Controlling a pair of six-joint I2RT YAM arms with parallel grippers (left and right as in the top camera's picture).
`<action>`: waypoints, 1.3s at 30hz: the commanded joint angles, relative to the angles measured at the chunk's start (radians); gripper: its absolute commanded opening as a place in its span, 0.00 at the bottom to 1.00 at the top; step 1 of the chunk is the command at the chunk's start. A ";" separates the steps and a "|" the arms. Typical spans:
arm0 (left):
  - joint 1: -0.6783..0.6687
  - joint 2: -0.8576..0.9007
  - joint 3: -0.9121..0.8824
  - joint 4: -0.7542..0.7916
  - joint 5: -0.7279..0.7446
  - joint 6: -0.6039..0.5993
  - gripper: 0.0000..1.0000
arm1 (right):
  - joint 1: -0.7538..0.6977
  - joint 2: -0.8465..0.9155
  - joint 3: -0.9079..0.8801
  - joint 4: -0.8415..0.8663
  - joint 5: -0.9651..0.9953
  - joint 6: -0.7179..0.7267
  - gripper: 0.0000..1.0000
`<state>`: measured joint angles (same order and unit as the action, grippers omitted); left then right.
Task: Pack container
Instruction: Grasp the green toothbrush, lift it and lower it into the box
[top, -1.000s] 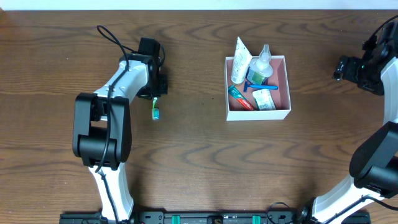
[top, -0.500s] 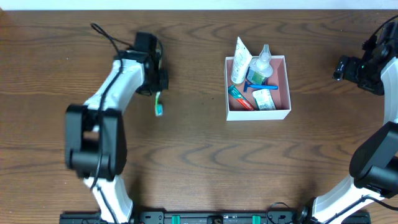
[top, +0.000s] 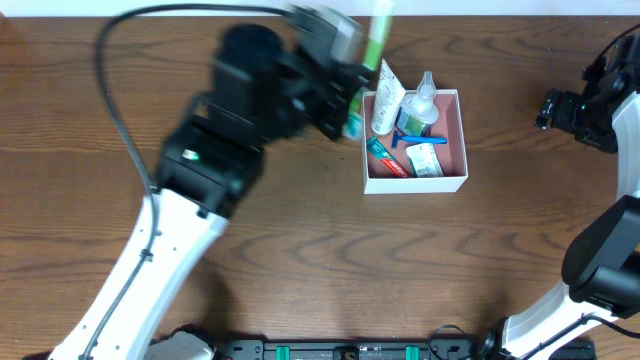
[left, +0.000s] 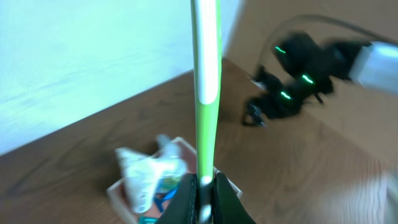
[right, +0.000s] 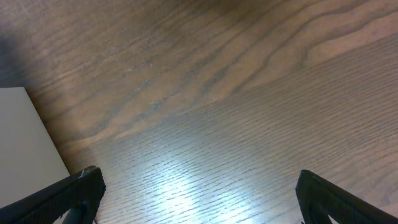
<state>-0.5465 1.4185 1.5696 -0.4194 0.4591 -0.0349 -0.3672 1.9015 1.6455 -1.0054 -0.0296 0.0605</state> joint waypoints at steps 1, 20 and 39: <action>-0.094 0.080 -0.014 -0.005 -0.125 0.127 0.06 | -0.006 -0.002 0.000 0.000 -0.001 0.010 0.99; -0.215 0.528 -0.014 0.175 -0.348 0.263 0.11 | -0.006 -0.002 0.000 0.000 -0.001 0.010 0.99; -0.216 0.406 -0.014 0.056 -0.382 0.259 0.60 | -0.006 -0.002 0.000 0.000 -0.001 0.010 0.99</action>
<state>-0.7658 1.9491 1.5547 -0.3470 0.0925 0.2165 -0.3672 1.9015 1.6455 -1.0050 -0.0296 0.0605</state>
